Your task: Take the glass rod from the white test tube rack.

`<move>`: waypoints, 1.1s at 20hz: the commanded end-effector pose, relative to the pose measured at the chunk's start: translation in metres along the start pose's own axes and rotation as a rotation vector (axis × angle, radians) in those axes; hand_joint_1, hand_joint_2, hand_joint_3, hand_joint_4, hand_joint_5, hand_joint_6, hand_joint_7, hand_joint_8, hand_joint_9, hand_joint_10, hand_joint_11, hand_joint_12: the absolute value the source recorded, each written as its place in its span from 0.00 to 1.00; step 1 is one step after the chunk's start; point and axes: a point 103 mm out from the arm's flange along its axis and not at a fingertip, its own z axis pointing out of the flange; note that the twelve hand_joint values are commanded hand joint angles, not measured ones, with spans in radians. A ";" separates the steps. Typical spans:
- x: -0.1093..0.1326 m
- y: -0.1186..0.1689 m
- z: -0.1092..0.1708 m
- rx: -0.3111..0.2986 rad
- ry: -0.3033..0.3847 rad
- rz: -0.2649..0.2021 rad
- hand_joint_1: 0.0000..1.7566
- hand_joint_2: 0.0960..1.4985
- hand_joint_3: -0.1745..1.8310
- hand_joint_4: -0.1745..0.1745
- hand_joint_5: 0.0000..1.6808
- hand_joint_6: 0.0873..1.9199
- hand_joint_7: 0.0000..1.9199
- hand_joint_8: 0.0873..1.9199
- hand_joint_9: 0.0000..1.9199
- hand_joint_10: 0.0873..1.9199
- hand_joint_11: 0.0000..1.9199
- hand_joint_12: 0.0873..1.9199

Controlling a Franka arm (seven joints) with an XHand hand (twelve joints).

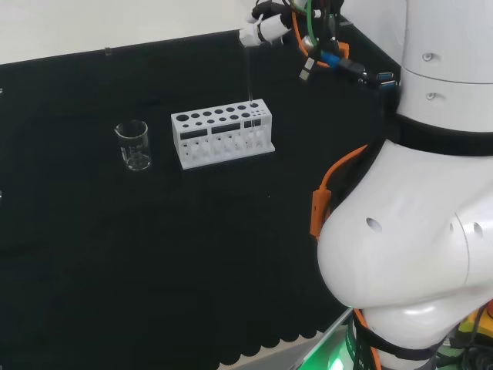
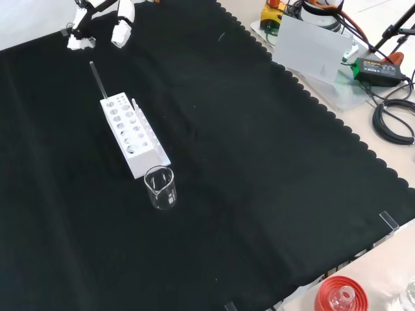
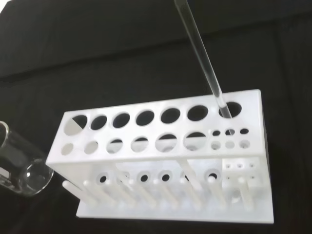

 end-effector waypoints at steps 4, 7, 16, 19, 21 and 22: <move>0.010 0.018 0.013 0.028 -0.003 0.006 0.26 0.55 0.22 0.46 0.18 0.14 0.25 0.40 0.38 0.39 0.37 0.66; -0.008 0.014 0.019 0.034 0.002 0.000 0.26 0.55 0.22 0.46 0.18 0.14 0.26 0.40 0.39 0.38 0.37 0.66; -0.010 0.028 0.041 0.076 -0.012 -0.012 0.27 0.55 0.22 0.45 0.18 0.17 0.28 0.40 0.42 0.36 0.41 0.64; -0.003 0.033 0.046 0.086 -0.032 -0.012 0.27 0.55 0.22 0.44 0.18 0.18 0.28 0.40 0.43 0.36 0.41 0.64; -0.001 0.038 0.051 0.083 -0.048 -0.016 0.28 0.55 0.22 0.44 0.18 0.19 0.29 0.40 0.43 0.36 0.42 0.63; -0.002 0.039 0.052 0.081 -0.054 -0.018 0.30 0.55 0.22 0.43 0.19 0.21 0.29 0.40 0.44 0.35 0.44 0.63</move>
